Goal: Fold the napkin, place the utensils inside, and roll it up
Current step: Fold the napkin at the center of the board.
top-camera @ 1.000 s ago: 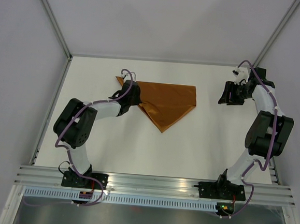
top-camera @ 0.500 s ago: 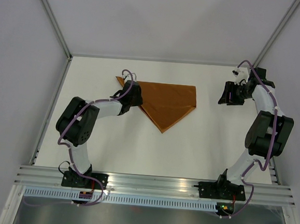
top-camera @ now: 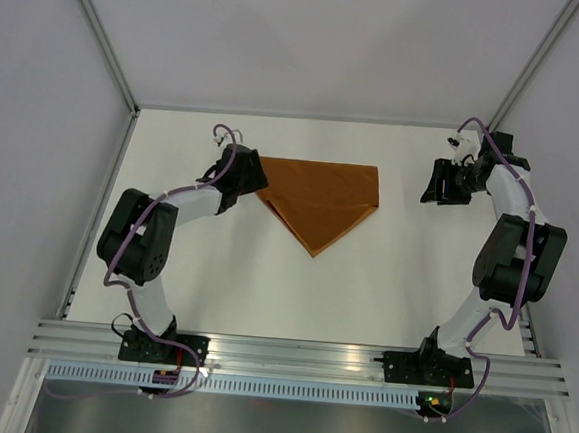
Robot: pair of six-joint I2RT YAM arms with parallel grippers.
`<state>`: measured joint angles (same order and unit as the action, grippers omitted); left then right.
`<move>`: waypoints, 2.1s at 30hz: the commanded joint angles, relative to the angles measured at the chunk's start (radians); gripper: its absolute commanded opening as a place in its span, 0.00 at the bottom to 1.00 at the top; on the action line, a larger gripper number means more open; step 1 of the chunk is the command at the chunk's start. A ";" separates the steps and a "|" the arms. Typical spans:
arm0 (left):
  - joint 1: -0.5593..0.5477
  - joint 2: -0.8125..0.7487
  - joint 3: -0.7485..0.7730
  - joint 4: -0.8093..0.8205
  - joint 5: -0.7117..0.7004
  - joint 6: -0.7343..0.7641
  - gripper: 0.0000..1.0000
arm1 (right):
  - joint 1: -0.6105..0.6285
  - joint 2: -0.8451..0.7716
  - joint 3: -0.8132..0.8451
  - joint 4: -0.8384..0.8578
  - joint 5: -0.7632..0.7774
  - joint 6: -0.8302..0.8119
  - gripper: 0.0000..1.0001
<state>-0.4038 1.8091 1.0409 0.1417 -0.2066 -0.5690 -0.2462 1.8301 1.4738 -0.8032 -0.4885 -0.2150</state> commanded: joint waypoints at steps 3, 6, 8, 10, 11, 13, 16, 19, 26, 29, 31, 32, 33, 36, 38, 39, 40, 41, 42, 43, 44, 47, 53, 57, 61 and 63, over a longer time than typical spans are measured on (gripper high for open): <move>0.177 -0.022 0.094 -0.037 0.076 -0.118 0.69 | -0.002 -0.009 0.005 -0.008 -0.005 -0.023 0.61; 0.232 0.027 0.151 -0.048 0.125 -0.131 0.66 | -0.002 -0.009 0.006 -0.005 -0.007 -0.027 0.61; 0.256 0.061 0.183 -0.056 0.136 -0.140 0.63 | -0.002 -0.005 0.009 -0.008 -0.012 -0.026 0.61; 0.272 0.113 0.228 -0.056 0.162 -0.152 0.60 | -0.002 0.000 0.013 -0.008 -0.016 -0.024 0.61; 0.279 0.134 0.247 -0.065 0.168 -0.155 0.59 | -0.002 0.003 0.016 -0.007 -0.016 -0.024 0.61; 0.287 0.188 0.295 -0.083 0.185 -0.166 0.55 | -0.002 0.005 0.017 -0.008 -0.019 -0.027 0.61; 0.295 0.223 0.318 -0.083 0.196 -0.195 0.54 | -0.002 0.011 0.022 -0.007 -0.021 -0.027 0.60; 0.312 0.256 0.323 -0.079 0.194 -0.209 0.53 | -0.002 0.020 0.029 -0.011 -0.025 -0.030 0.60; 0.332 0.315 0.352 -0.060 0.202 -0.210 0.52 | -0.002 0.034 0.048 -0.024 -0.027 -0.044 0.61; 0.333 0.337 0.375 -0.060 0.233 -0.216 0.52 | -0.002 0.035 0.048 -0.024 -0.025 -0.049 0.61; 0.333 0.351 0.390 -0.063 0.234 -0.229 0.52 | -0.002 0.040 0.049 -0.025 -0.027 -0.052 0.60; 0.333 0.358 0.398 -0.068 0.234 -0.230 0.52 | -0.002 0.041 0.049 -0.025 -0.027 -0.052 0.60; 0.333 0.363 0.413 -0.073 0.234 -0.233 0.52 | -0.002 0.041 0.049 -0.025 -0.027 -0.053 0.60; 0.333 0.384 0.429 -0.079 0.225 -0.250 0.52 | -0.002 0.038 0.046 -0.025 -0.028 -0.057 0.60; 0.333 0.395 0.442 -0.088 0.216 -0.253 0.51 | -0.004 0.040 0.046 -0.027 -0.025 -0.060 0.60; 0.333 0.397 0.443 -0.088 0.211 -0.258 0.50 | -0.004 0.040 0.046 -0.028 -0.025 -0.060 0.60; 0.333 0.398 0.443 -0.088 0.211 -0.264 0.49 | -0.004 0.040 0.046 -0.028 -0.024 -0.061 0.60; 0.333 0.403 0.444 -0.090 0.210 -0.262 0.49 | -0.004 0.038 0.046 -0.027 -0.024 -0.061 0.60; 0.333 0.406 0.455 -0.093 0.211 -0.261 0.48 | -0.004 0.038 0.046 -0.027 -0.022 -0.063 0.60; 0.333 0.409 0.458 -0.097 0.211 -0.261 0.47 | -0.004 0.038 0.046 -0.030 -0.022 -0.063 0.60; 0.333 0.411 0.461 -0.097 0.210 -0.261 0.47 | -0.004 0.038 0.045 -0.028 -0.022 -0.064 0.60; 0.333 0.421 0.473 -0.100 0.211 -0.259 0.44 | -0.004 0.040 0.045 -0.028 -0.021 -0.067 0.59; 0.333 0.443 0.496 -0.103 0.211 -0.266 0.34 | -0.004 0.040 0.040 -0.028 -0.022 -0.069 0.59; 0.333 0.446 0.493 -0.090 0.220 -0.259 0.22 | -0.004 0.041 0.039 -0.028 -0.022 -0.072 0.59; 0.332 0.426 0.444 0.042 0.262 -0.246 0.12 | -0.005 0.044 0.039 -0.028 -0.021 -0.072 0.59; 0.332 0.406 0.389 0.122 0.314 -0.235 0.09 | -0.005 0.046 0.039 -0.025 -0.022 -0.070 0.59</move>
<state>-0.0734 2.2318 1.4803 0.1291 0.0315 -0.8024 -0.2462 1.8656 1.4872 -0.8310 -0.4953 -0.2672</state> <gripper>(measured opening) 0.106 0.590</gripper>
